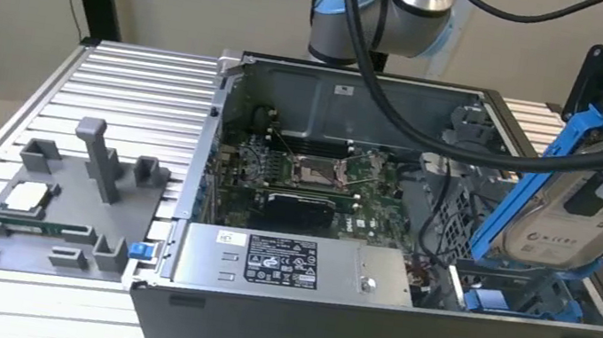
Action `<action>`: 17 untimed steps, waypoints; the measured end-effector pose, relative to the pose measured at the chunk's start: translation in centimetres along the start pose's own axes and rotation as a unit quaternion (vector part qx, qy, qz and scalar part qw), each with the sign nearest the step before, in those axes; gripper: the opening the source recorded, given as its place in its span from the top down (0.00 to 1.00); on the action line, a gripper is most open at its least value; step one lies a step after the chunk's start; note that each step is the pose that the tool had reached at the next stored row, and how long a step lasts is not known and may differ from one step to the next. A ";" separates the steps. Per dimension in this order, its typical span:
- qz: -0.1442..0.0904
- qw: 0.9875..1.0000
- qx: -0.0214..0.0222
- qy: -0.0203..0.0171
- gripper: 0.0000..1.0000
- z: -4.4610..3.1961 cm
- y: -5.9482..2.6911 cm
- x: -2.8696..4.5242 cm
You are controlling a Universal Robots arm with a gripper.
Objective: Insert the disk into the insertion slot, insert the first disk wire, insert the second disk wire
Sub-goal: 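Insert the disk into the insertion slot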
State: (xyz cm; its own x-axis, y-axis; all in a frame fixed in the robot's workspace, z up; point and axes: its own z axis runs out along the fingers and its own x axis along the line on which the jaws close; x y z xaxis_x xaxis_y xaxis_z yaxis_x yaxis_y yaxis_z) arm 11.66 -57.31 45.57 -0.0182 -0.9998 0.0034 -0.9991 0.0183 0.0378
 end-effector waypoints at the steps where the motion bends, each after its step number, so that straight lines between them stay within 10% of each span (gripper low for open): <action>1: 0.000 1.000 0.000 0.000 1.00 0.14 -0.01 0.00; 12: 0.000 1.000 0.003 -0.001 1.00 1.47 -0.39 -0.01; 17: 0.000 1.000 0.012 -0.007 1.00 1.67 -0.47 -0.01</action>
State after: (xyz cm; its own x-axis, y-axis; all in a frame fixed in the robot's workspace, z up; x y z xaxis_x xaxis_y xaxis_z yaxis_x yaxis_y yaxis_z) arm 12.07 -57.31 43.89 -0.0181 -0.9998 -0.0107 -0.9997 0.0180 0.0140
